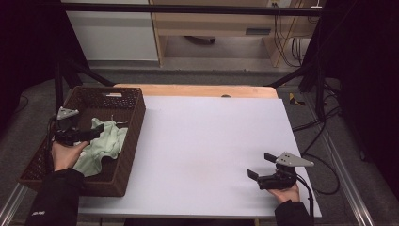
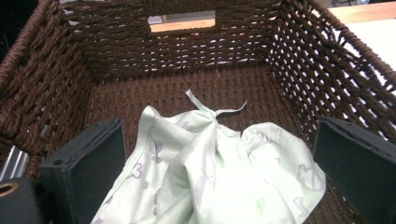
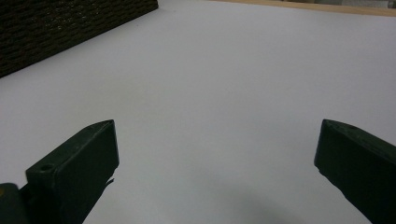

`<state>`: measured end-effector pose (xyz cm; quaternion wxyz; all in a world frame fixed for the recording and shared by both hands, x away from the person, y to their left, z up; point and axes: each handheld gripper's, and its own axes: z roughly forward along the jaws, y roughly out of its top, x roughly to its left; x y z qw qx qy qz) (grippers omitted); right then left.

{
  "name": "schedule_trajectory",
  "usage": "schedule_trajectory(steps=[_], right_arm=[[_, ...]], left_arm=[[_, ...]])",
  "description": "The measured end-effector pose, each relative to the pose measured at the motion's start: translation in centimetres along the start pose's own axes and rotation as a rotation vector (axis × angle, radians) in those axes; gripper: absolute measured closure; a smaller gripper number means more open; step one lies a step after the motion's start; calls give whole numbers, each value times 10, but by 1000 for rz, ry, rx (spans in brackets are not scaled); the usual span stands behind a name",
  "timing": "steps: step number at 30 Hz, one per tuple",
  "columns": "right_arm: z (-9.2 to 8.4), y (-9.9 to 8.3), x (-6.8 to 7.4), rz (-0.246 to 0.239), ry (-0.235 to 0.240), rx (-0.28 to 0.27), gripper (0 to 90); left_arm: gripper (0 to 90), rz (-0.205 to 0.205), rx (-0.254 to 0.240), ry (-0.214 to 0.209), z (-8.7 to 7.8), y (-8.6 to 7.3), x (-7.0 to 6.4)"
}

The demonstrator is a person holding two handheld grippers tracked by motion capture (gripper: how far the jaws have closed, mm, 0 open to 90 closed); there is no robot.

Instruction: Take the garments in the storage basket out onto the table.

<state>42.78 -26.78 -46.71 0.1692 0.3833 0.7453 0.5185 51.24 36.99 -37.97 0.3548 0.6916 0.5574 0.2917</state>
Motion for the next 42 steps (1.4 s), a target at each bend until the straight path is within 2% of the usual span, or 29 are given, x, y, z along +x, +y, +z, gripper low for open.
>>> schedule_trajectory(steps=[10,23,28,34,37,42], right_arm=[[0,0,0,-2,0,0,5],[0,0,0,-1,-1,-5,4],[-1,0,0,1,0,-6,4],[-1,0,0,2,1,-6,4],[-1,0,0,2,1,-5,4],[-1,0,0,3,1,-5,4]], left_arm=[[36,13,56,29,6,-4,-2],[61,-3,142,71,18,-9,-3],[110,19,165,71,22,-11,-5],[164,17,207,65,29,-14,-5],[213,28,226,77,30,-15,-7],[299,15,260,66,33,-17,-6]])
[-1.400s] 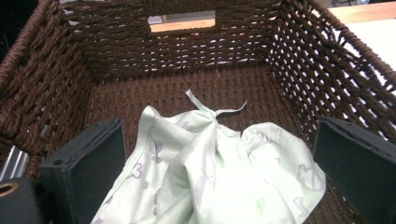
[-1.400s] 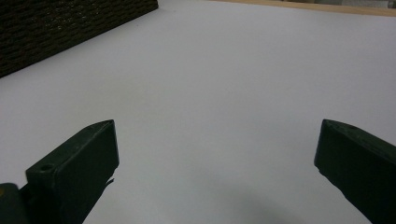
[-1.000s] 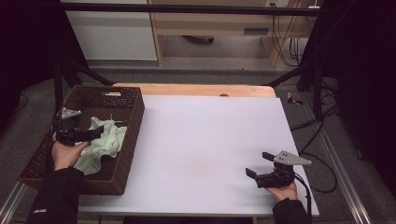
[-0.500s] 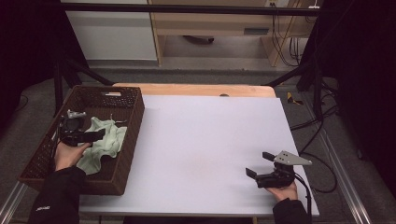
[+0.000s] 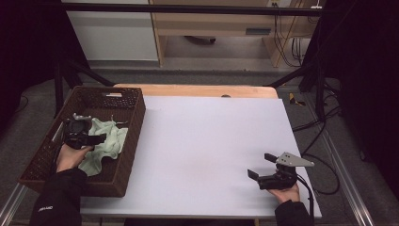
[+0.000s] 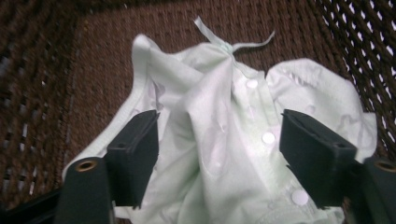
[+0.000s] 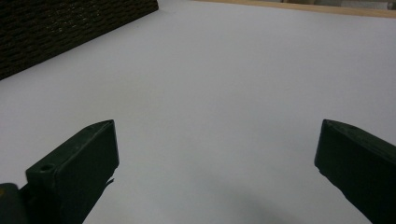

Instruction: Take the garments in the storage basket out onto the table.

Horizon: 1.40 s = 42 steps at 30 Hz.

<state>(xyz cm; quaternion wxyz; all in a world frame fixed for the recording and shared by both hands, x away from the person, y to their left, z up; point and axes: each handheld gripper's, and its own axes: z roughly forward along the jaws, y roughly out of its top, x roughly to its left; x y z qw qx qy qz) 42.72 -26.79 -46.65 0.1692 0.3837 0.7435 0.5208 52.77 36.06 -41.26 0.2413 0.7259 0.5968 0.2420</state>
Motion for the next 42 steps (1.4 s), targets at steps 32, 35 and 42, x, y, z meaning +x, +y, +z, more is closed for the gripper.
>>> schedule_trajectory(steps=[32,35,42], right_arm=[[0,0,0,-2,1,-1,4],[0,0,0,-4,1,-3,4],[0,0,0,-2,3,-2,4]], left_arm=[[861,-16,143,-23,4,-4,0],[870,-17,138,-24,3,-4,0],[874,-15,74,-26,-5,-3,0]])
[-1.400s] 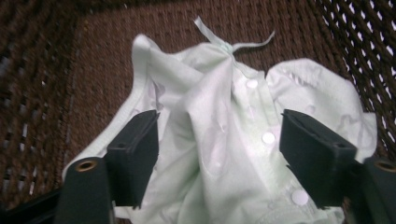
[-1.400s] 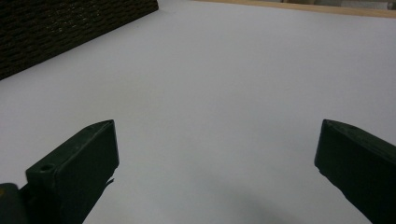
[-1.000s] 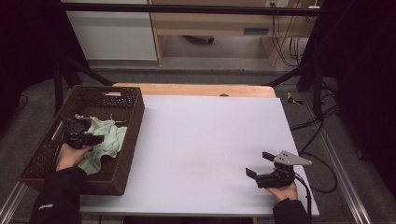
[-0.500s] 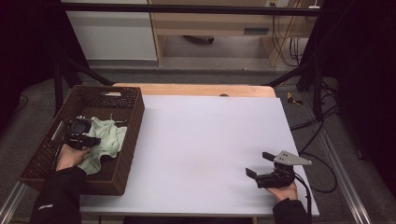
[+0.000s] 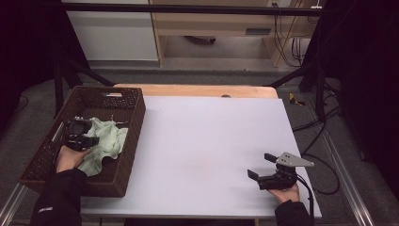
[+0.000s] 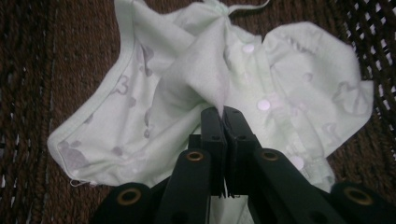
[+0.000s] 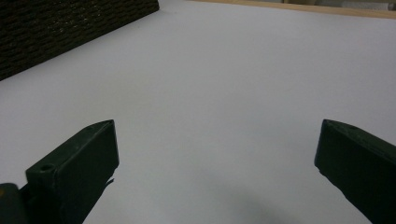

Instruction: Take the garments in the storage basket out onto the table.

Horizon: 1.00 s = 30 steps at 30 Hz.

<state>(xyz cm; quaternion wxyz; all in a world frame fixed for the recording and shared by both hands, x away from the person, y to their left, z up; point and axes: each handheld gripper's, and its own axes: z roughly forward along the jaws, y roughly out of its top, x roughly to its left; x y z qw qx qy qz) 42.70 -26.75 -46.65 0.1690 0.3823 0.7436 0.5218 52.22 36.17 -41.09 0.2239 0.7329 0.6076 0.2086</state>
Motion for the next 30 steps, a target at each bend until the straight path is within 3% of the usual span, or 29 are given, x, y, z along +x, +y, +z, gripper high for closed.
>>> schedule_trajectory(steps=[14,30], right_arm=[[0,0,0,-3,-1,5,4],[1,0,0,1,1,7,4]], left_arm=[[878,-11,-172,7,-16,1,1],[878,-1,-269,22,-27,3,2]])
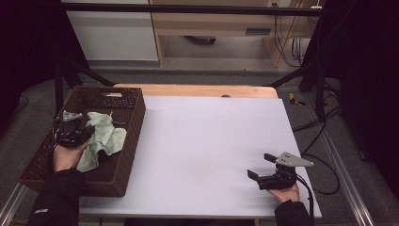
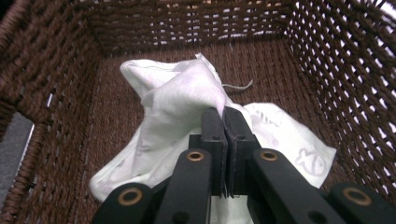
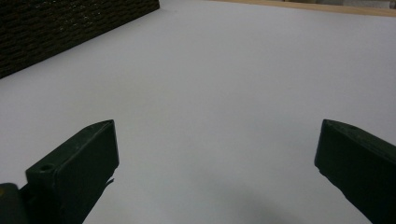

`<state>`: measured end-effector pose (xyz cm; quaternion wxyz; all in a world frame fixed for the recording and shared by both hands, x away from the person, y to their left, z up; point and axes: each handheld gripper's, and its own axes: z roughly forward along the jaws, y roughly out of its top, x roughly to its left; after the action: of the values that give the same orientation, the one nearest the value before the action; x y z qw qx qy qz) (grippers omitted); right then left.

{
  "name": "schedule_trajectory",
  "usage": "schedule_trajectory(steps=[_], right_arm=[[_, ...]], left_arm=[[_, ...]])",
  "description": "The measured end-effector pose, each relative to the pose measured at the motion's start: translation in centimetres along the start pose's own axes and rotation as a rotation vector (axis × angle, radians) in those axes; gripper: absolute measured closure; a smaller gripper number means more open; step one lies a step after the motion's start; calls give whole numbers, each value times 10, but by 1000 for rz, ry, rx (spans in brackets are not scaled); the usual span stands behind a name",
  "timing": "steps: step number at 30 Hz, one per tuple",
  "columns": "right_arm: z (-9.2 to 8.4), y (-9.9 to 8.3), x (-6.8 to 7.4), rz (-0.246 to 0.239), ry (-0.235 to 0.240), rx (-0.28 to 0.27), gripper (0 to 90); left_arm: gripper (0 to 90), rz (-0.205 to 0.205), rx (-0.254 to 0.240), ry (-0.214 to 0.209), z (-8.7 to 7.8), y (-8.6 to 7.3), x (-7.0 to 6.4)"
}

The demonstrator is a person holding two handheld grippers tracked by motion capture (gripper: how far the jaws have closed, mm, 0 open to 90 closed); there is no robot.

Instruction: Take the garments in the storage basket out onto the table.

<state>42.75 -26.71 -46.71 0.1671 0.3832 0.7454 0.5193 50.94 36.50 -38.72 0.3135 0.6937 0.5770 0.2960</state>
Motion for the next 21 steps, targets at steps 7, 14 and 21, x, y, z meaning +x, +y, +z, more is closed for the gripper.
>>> schedule_trajectory(steps=[7,14,21], right_arm=[[0,0,0,-1,0,-1,4],[0,0,0,0,1,-2,4],[0,0,0,-7,-1,-1,4]], left_arm=[[879,1,-42,-13,-6,3,0],[879,-9,-75,-25,-17,6,3],[879,-6,-106,-51,-28,12,0]])
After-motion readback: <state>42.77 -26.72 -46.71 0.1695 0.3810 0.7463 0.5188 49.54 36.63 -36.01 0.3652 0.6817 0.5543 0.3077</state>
